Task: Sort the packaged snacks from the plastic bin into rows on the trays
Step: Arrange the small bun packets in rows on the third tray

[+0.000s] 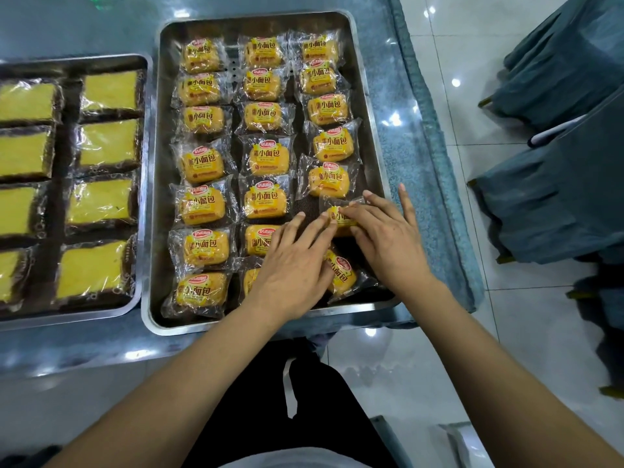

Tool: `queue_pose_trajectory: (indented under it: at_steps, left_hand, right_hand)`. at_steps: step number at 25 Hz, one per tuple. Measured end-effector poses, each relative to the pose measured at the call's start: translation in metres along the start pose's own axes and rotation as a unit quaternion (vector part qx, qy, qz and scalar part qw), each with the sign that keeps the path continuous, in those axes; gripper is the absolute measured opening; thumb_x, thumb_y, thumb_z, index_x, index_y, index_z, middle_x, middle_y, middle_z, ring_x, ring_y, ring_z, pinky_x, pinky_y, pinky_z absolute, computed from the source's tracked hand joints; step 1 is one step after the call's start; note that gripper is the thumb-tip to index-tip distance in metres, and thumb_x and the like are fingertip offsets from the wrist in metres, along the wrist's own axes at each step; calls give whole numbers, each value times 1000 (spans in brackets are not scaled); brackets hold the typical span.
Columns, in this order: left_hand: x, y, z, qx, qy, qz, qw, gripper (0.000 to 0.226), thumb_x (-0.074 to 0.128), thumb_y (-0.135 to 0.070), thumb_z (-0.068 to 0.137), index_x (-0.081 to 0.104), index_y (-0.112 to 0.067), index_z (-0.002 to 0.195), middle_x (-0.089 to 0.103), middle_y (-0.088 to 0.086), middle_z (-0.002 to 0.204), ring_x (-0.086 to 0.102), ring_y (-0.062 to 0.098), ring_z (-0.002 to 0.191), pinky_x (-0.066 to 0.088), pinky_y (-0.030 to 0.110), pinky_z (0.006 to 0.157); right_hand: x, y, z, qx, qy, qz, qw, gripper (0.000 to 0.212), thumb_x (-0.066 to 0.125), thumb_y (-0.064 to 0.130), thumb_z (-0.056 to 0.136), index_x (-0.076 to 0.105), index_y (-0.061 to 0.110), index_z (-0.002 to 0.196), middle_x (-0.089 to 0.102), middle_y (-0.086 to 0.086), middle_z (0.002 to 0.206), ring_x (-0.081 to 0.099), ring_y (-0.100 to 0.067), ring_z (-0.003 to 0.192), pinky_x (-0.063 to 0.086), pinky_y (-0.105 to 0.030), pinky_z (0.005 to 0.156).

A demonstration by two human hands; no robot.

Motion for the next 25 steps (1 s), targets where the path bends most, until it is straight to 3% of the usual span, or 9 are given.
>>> queue_pose_trajectory:
  at_steps: [6,9,12,15,17,19,25]
  left_hand:
    - [-6,11,1,-14,-2,5,1000,60,40,-34,102,22,-23,158,20,-3,165,7,27,152,9,45,121]
    - [-8,11,-6,-16,-1,1,1000,57,42,-30,100,28,-24,155,29,-1,161,15,27,150,13,46,121]
    - [-12,11,-21,-10,-18,18,1000,54,42,-26,96,39,-22,150,48,1,147,31,27,141,19,45,120]
    - [-10,12,-30,-7,-14,24,1000,51,45,-25,95,45,-23,145,53,-3,142,34,26,140,18,46,121]
    - [-8,9,-33,3,-9,27,1000,48,48,-26,95,48,-25,143,53,-5,142,33,25,142,15,46,122]
    - [-5,4,-35,18,-7,34,999,47,48,-27,95,49,-24,142,55,-6,138,34,25,141,14,46,122]
    - [0,-15,-37,47,4,67,997,49,45,-33,95,53,-16,140,61,2,127,38,27,139,17,48,122]
  right_hand:
    - [10,6,7,9,25,37,999,40,65,29,94,60,26,133,66,7,130,46,-18,138,10,-53,124]
    - [-4,13,-5,43,7,30,999,42,63,29,94,59,23,135,60,2,137,46,-19,135,19,-48,122]
    - [-22,25,-41,119,-1,65,991,31,60,29,95,62,26,125,62,5,119,52,-19,112,34,-39,103]
    - [-19,54,-81,107,37,66,991,30,52,37,97,65,29,123,65,9,113,55,-19,102,37,-38,93]
    - [-11,59,-96,98,61,31,993,37,48,39,98,63,29,130,64,10,124,57,-18,112,36,-44,105]
    - [-8,50,-99,110,70,-3,991,40,42,40,101,60,29,136,61,10,135,54,-16,126,27,-51,116]
    - [-7,38,-88,102,100,-50,989,46,31,41,105,55,28,142,49,3,151,38,-19,144,10,-58,122]
Point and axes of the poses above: each hand's wrist, its own z-axis towards the middle knuckle, its own x-axis out of the palm, y = z × x, the point moved 8 cm from there along z, towards the middle knuckle
